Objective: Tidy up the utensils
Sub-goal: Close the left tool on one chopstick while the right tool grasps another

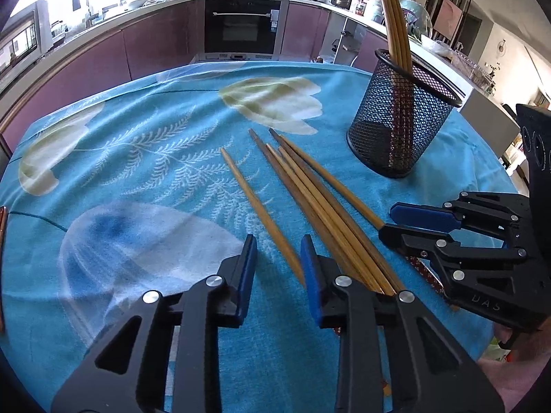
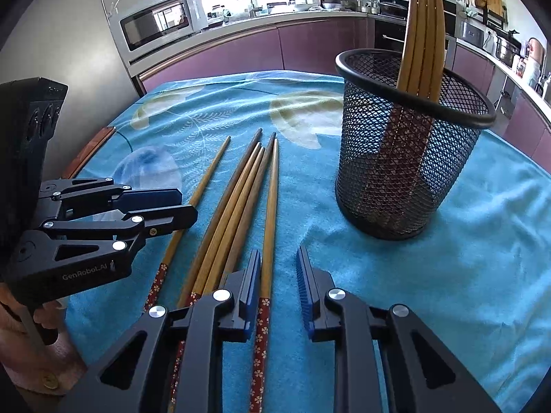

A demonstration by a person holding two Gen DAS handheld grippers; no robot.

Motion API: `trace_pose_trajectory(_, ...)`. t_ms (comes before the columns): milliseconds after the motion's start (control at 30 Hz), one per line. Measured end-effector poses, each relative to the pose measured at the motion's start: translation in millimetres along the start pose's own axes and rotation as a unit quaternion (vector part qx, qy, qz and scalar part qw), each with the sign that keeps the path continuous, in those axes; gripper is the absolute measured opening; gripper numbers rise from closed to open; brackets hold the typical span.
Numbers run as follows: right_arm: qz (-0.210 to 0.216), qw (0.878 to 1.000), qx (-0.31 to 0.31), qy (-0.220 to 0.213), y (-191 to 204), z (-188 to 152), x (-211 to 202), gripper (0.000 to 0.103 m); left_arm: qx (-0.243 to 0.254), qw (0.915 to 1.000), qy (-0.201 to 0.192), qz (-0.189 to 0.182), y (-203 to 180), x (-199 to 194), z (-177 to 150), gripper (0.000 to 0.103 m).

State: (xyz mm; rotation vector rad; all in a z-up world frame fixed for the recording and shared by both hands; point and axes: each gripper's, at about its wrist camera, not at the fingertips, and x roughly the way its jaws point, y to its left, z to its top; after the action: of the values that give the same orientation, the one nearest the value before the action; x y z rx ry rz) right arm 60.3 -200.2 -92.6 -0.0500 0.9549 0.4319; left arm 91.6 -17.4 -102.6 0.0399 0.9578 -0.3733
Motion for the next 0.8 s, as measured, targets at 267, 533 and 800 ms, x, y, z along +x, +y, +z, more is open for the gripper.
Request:
trace_pose_trajectory(267,-0.017,1.000,-0.019,0.004,7.0,17.7,13.9,0.021,-0.009,1.0000,0.004,-0.001,11.6,5.1,9.5,0.029)
trace_pose_trajectory(533,-0.024,0.999,-0.027,0.003,11.8,31.9,25.9,0.012,-0.002,0.9999,0.002,0.015,7.8,12.1,15.2,0.016)
trace_pose_trajectory(800,-0.007,1.000,0.004,-0.004,3.4,28.1,19.2,0.005,-0.023,0.9997,-0.006,0.010,8.5,8.3,12.4,0.011)
